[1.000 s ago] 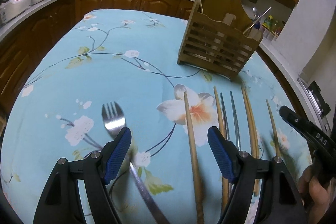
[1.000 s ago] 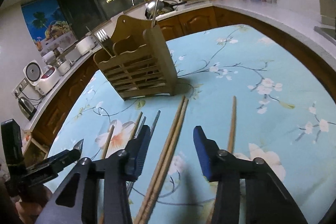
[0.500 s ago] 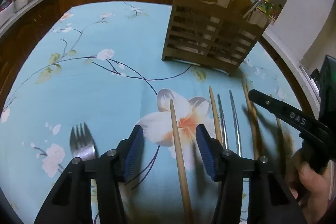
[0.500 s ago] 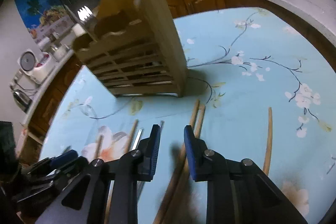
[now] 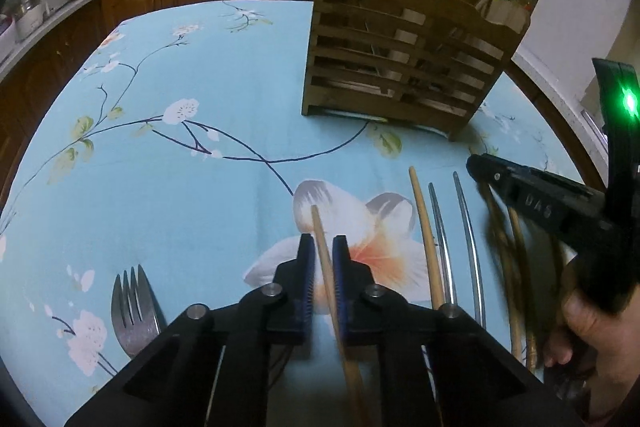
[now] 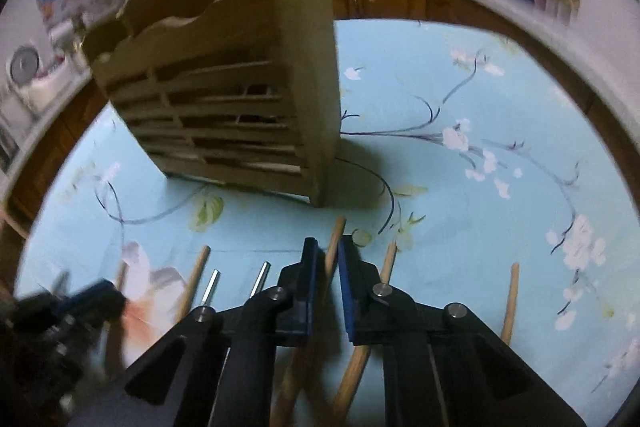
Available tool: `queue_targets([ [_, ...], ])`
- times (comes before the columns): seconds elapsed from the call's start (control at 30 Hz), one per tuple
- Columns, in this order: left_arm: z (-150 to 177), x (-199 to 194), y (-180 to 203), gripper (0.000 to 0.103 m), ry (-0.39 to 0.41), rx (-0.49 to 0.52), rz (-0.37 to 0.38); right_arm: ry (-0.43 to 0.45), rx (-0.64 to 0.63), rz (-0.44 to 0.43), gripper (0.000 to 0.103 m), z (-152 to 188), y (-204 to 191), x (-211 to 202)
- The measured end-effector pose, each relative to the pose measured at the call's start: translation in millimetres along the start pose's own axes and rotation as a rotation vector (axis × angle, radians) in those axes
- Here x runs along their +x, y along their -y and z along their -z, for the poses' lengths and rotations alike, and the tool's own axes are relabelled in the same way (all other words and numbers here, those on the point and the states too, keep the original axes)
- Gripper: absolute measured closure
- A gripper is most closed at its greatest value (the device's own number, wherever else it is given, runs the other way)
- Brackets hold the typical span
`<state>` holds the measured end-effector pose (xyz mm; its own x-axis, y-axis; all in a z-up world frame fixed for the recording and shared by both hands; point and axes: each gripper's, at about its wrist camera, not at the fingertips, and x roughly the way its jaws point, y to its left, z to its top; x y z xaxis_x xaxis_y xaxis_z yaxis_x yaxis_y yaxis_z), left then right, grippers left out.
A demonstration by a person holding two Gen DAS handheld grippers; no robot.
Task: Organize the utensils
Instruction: 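Close the left gripper on a wooden chopstick while the right grasps another wooden chopstick, then lift the wooden chopsticks with both grippers and carry them over the holder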
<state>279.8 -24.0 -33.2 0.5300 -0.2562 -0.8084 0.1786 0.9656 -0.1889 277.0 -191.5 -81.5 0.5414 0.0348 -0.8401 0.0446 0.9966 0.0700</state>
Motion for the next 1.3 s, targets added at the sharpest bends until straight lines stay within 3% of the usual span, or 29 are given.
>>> queue_targets([
  [0.2, 1.5, -9.4, -10.2, 0.099, -0.001, -0.051, 0.045, 0.003, 0.072, -0.111, 0.098, 5.5, 6.8, -13.6],
  [0.53, 8.6, -78.8, -21.4, 0.1, 0.117, -0.092, 0.119, 0.128, 0.133, -0.254, 0.098, 17.3, 16.6, -96.3],
  [1.1, 29.2, -187.7, -31.4, 0.1, 0.302, -0.087, 0.196, 0.312, 0.131, -0.306, 0.098, 10.4, 13.3, -190.1],
  [1.3, 31.0, -203.2, -32.7, 0.1, 0.341, -0.085, 0.196, 0.364, 0.137, -0.294, 0.098, 5.8, 18.6, -206.9],
])
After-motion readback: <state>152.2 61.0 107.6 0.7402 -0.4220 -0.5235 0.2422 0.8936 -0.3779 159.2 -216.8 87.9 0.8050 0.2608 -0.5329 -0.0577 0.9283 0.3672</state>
